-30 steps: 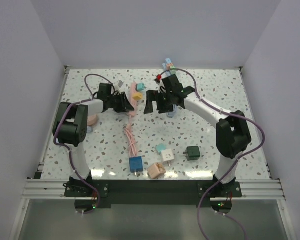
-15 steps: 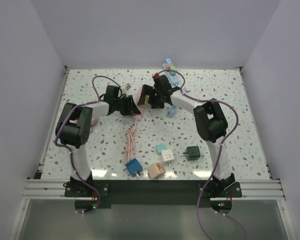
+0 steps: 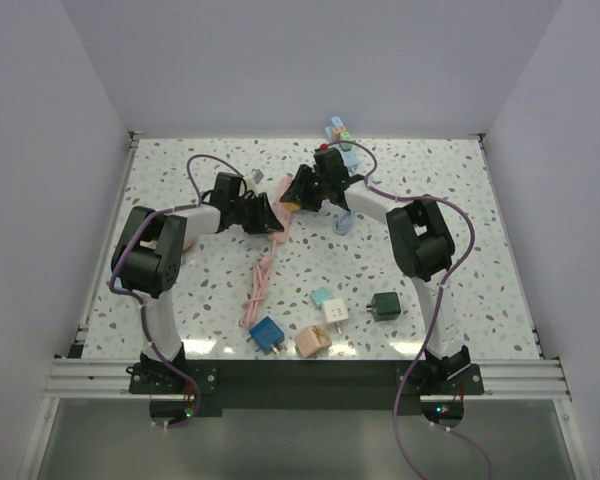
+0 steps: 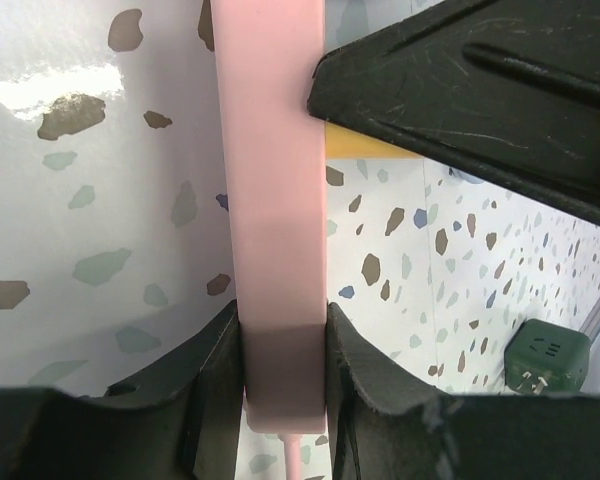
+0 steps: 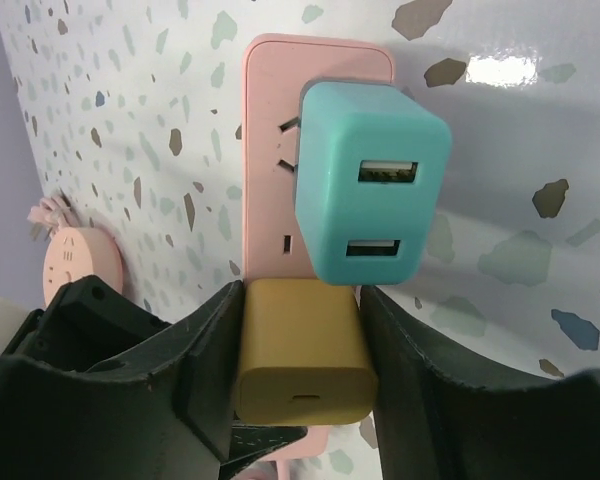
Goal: Pull the plug off the socket
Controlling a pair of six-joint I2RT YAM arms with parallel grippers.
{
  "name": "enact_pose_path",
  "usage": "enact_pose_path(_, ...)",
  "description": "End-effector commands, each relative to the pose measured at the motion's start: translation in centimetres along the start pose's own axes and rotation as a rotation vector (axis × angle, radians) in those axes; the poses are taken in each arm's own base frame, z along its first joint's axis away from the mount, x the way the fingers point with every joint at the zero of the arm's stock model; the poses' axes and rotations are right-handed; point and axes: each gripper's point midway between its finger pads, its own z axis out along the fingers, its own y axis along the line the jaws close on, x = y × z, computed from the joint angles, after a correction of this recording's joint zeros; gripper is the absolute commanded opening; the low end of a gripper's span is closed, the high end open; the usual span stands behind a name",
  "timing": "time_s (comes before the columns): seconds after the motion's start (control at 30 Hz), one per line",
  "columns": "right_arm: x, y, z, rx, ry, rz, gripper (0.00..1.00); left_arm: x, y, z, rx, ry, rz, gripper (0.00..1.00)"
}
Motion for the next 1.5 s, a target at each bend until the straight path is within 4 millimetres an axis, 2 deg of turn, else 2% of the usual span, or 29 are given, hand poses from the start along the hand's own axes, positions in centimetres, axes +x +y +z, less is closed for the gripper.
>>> enact_pose_path(0.0, 0.0, 2.5, -1.1, -0.087, -0.006, 0.013, 0.19, -0.9, -0.1, -0.3, -0.031, -0.049, 0.056, 0.0)
enact_pose_path(0.07, 0.7, 2.5, -1.3, -0.099, 0.017, 0.013, 0.09, -1.2, 0.0, -0.1, -0.031, -0.057, 0.058, 0.01)
enact_pose_path(0.1, 0.9, 2.5, -1.3, -0.103, 0.024, 0.013, 0.02, -1.4, -0.1, 0.1, -0.027, -0.058, 0.057, 0.08)
enact_pose_path(0.13, 1.2, 2.4, -1.3, -0.104, 0.034, 0.012, 0.01, -1.6, -0.2, 0.2, -0.022, -0.06, 0.059, 0.24)
enact_pose_path(0.23, 1.7, 2.5, -1.4, -0.121, 0.055, 0.006, 0.0, -2.5, -0.7, 0.6, 0.004, -0.079, 0.07, 0.43)
enact_pose_path(0.33, 2.0, 2.6, -1.5, -0.135, 0.071, 0.003, 0.0, -3.4, -1.2, 1.2, 0.034, -0.087, 0.074, 0.51)
enact_pose_path(0.47, 2.0, 3.1, -1.5, -0.15, 0.08, 0.0, 0.0, -4.1, -1.3, 2.3, 0.057, -0.085, 0.061, 0.54)
enact_pose_path(0.53, 1.9, 3.2, -1.6, -0.155, 0.081, 0.001, 0.0, -4.3, -1.1, 2.8, 0.063, -0.083, 0.058, 0.47)
enact_pose_path(0.57, 1.8, 3.3, -1.6, -0.155, 0.081, 0.005, 0.0, -4.2, -0.9, 3.2, 0.06, -0.078, 0.054, 0.29)
enact_pose_path(0.67, 1.5, 3.6, -2.0, -0.167, 0.081, 0.012, 0.0, -3.1, 0.3, 3.7, 0.028, -0.04, 0.045, 0.0)
enact_pose_path(0.8, 0.6, 3.8, -3.3, -0.176, 0.077, 0.03, 0.0, -1.4, 3.1, 3.4, -0.072, -0.009, 0.008, 0.0)
enact_pose_path(0.87, -0.2, 4.6, -4.9, -0.193, 0.059, 0.029, 0.0, -0.8, 4.9, 2.9, -0.128, -0.013, -0.021, 0.0)
enact_pose_path(0.93, -0.4, 4.0, -6.2, -0.176, 0.06, 0.046, 0.0, -0.5, 6.0, 2.3, -0.18, -0.018, -0.038, 0.0)
enact_pose_path(0.97, -0.9, 5.1, -8.0, -0.202, 0.048, 0.047, 0.0, -0.6, 7.1, 1.8, -0.23, -0.033, -0.04, 0.0)
enact_pose_path(1.0, -0.6, 4.0, -8.7, -0.183, 0.06, 0.072, 0.0, 0.0, 7.7, 1.3, -0.266, -0.015, -0.054, 0.0)
enact_pose_path(1.03, -0.6, 3.8, -9.4, -0.183, 0.059, 0.085, 0.0, 0.1, 8.2, 1.1, -0.291, -0.017, -0.054, 0.0)
enact_pose_path(1.07, -1.1, 4.9, -11.6, -0.212, 0.037, 0.075, 0.0, 0.0, 8.9, 0.7, -0.323, -0.025, -0.05, 0.0)
enact_pose_path(1.1, -0.4, 3.6, -12.0, -0.189, 0.045, 0.093, 0.0, 0.1, 9.1, 0.5, -0.337, -0.019, -0.052, 0.0)
enact_pose_path(1.17, -0.2, 3.7, -13.8, -0.181, 0.028, 0.083, 0.0, 0.1, 9.6, 0.3, -0.358, -0.02, -0.055, 0.0)
enact_pose_path(1.23, 1.1, 2.9, -14.5, -0.155, 0.071, 0.09, 0.0, 0.0, 9.7, 0.4, -0.362, -0.018, -0.063, 0.0)
enact_pose_path(1.33, 2.4, 1.6, -15.6, -0.106, 0.087, 0.059, 0.0, -0.7, 9.2, 0.6, -0.336, -0.033, -0.064, 0.0)
enact_pose_path(1.37, 3.5, 0.3, -16.0, -0.055, 0.12, 0.025, 0.0, -1.4, 8.6, 0.7, -0.317, -0.042, -0.061, 0.0)
enact_pose_path(1.47, 5.9, -1.6, -16.2, -0.037, 0.218, -0.072, 0.0, -2.1, 7.7, 0.7, -0.286, -0.047, -0.051, 0.0)
